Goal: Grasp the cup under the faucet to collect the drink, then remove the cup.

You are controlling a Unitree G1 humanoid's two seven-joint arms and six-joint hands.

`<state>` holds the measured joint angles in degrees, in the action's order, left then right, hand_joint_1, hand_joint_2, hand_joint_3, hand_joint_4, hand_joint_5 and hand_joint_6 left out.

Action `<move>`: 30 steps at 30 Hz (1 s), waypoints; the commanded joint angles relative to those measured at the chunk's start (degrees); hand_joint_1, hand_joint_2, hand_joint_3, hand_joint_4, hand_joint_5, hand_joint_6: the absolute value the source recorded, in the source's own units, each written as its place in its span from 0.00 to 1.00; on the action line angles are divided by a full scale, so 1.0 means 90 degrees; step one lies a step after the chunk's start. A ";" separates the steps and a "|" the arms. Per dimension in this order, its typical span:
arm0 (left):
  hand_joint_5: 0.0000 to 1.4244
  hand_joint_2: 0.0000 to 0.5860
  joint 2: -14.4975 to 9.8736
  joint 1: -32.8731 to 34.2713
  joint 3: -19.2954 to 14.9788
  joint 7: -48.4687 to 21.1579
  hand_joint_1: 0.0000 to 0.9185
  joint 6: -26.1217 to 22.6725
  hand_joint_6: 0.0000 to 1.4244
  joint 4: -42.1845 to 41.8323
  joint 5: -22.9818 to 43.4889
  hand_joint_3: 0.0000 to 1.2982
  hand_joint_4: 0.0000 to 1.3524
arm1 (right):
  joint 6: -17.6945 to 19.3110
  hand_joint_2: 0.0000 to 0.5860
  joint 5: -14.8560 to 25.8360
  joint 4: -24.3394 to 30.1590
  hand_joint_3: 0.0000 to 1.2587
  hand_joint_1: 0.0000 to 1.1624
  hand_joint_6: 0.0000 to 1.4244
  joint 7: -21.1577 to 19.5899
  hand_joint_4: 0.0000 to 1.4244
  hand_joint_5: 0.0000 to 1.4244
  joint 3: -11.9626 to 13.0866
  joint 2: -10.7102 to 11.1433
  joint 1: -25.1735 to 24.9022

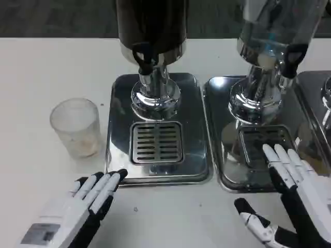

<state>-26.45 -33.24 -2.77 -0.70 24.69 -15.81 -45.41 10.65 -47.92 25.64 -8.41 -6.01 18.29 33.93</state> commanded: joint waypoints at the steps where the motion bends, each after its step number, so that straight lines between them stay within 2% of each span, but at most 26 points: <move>1: 0.00 0.16 -0.0046 0.0009 0.0070 0.0073 0.00 -0.0072 0.00 -0.0002 0.0056 0.00 0.00 | -0.0023 0.62 0.0082 0.0057 0.03 0.24 0.03 0.0049 0.00 0.00 0.0024 -0.0011 -0.0021; 12: 0.00 0.16 -0.0057 0.0031 0.0070 0.0117 0.00 -0.0123 0.00 -0.0008 0.0108 0.00 0.00 | -0.0038 0.63 0.0151 -0.0001 0.04 0.24 0.03 0.0026 0.00 0.00 -0.0008 -0.0057 -0.0075; 20: 0.00 0.14 -0.0123 0.0246 -0.0449 0.1508 0.00 0.1204 0.01 0.0887 0.0881 0.00 0.00 | -0.0247 0.64 -0.0110 0.0007 0.04 0.25 0.03 0.0013 0.00 0.00 -0.0384 -0.0356 -0.0235; 22: 0.02 0.13 -0.0127 0.0413 -0.0536 0.1725 0.00 0.1535 0.08 0.1158 0.1078 0.00 0.00 | -0.0282 0.64 -0.0137 -0.0006 0.04 0.24 0.03 -0.0020 0.00 0.00 -0.0434 -0.0401 -0.0270; 24: 0.03 0.13 -0.0099 0.0613 -0.0621 0.1936 0.00 0.1786 0.09 0.1371 0.1190 0.00 0.00 | -0.0293 0.64 -0.0142 -0.0022 0.04 0.24 0.03 -0.0054 0.00 0.00 -0.0462 -0.0441 -0.0288; 30: 0.05 0.08 -0.0066 0.1170 -0.0839 0.2222 0.00 0.2052 0.07 0.1937 0.1530 0.00 0.00 | -0.0267 0.64 -0.0133 -0.0136 0.05 0.24 0.03 -0.0110 0.00 0.00 -0.0548 -0.0528 -0.0362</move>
<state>-27.01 -25.09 -8.75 18.07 42.79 -0.96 -33.93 8.31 -49.32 25.09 -8.49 -10.52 13.89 31.46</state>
